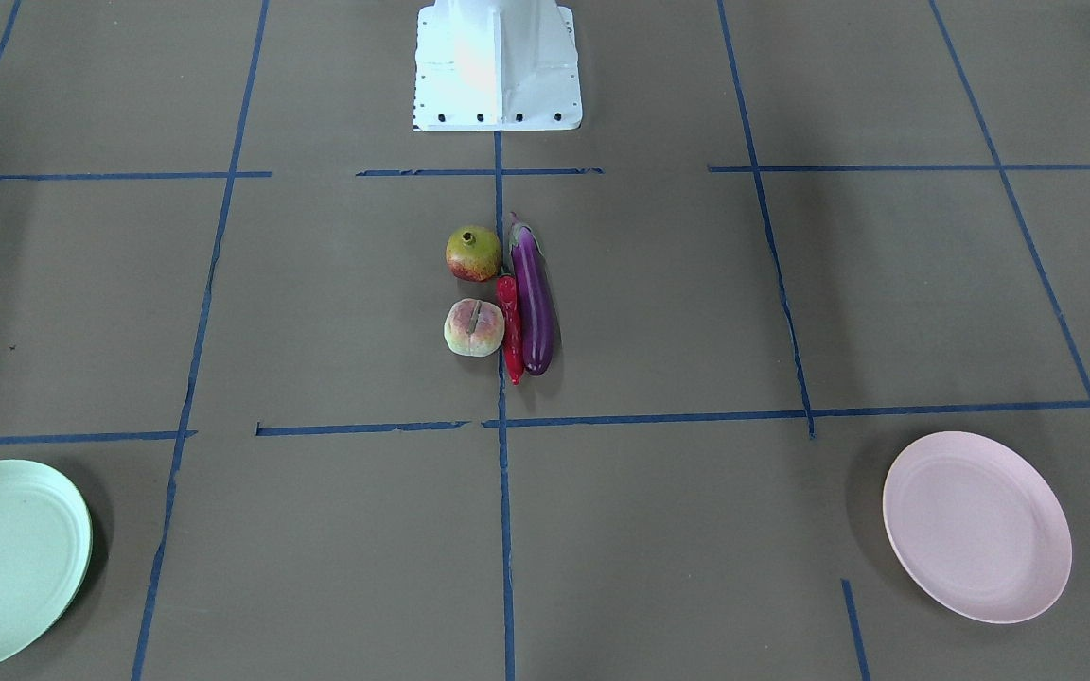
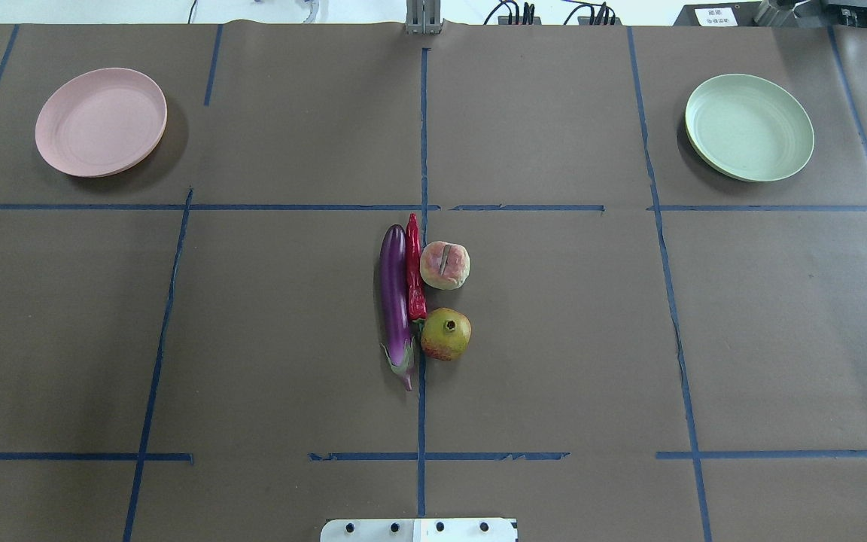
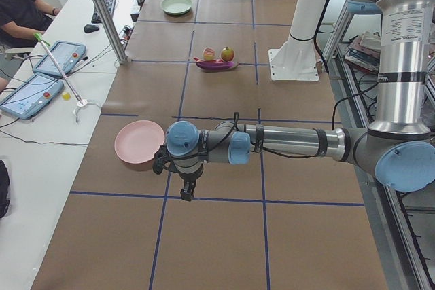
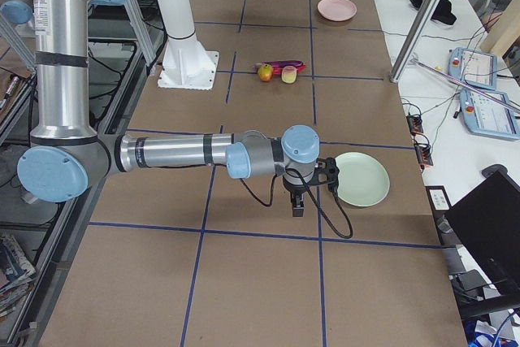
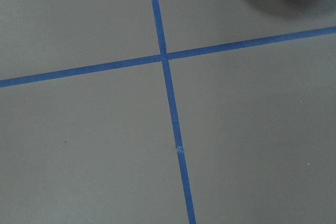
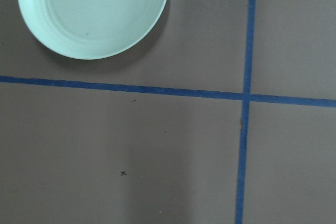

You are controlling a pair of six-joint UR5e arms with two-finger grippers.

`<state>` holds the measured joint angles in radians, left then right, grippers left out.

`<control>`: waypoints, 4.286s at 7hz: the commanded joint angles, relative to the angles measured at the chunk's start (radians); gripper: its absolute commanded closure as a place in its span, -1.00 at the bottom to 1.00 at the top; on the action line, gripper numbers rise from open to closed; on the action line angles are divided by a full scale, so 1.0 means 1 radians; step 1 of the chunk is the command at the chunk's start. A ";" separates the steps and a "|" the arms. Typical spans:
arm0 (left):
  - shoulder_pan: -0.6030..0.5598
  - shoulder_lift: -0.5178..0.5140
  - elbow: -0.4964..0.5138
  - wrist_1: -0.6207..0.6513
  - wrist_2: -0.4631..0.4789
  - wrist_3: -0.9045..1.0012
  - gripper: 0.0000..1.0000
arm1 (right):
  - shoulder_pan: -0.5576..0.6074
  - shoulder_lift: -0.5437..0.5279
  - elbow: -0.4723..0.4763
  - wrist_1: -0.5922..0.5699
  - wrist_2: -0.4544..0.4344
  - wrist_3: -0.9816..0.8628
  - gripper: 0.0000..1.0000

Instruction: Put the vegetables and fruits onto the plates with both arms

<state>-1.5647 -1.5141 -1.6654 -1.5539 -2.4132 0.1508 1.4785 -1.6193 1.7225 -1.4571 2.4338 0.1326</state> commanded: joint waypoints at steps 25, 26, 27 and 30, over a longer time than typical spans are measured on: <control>0.034 -0.005 -0.031 -0.017 -0.113 -0.005 -1.00 | -1.029 0.549 0.287 -0.279 -0.653 1.348 1.00; 0.035 -0.005 -0.033 -0.021 -0.130 -0.013 -1.00 | -1.003 0.538 0.290 -0.296 -0.648 1.329 1.00; 0.061 -0.012 -0.036 -0.053 -0.139 -0.111 -1.00 | -0.935 0.520 0.290 -0.305 -0.615 1.231 1.00; 0.246 -0.017 -0.034 -0.445 -0.135 -0.579 -1.00 | -0.631 0.486 0.127 -0.292 -0.540 0.792 1.00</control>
<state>-1.3988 -1.5272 -1.6992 -1.8272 -2.5496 -0.2222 0.7217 -1.1273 1.9393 -1.7578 1.8652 1.1108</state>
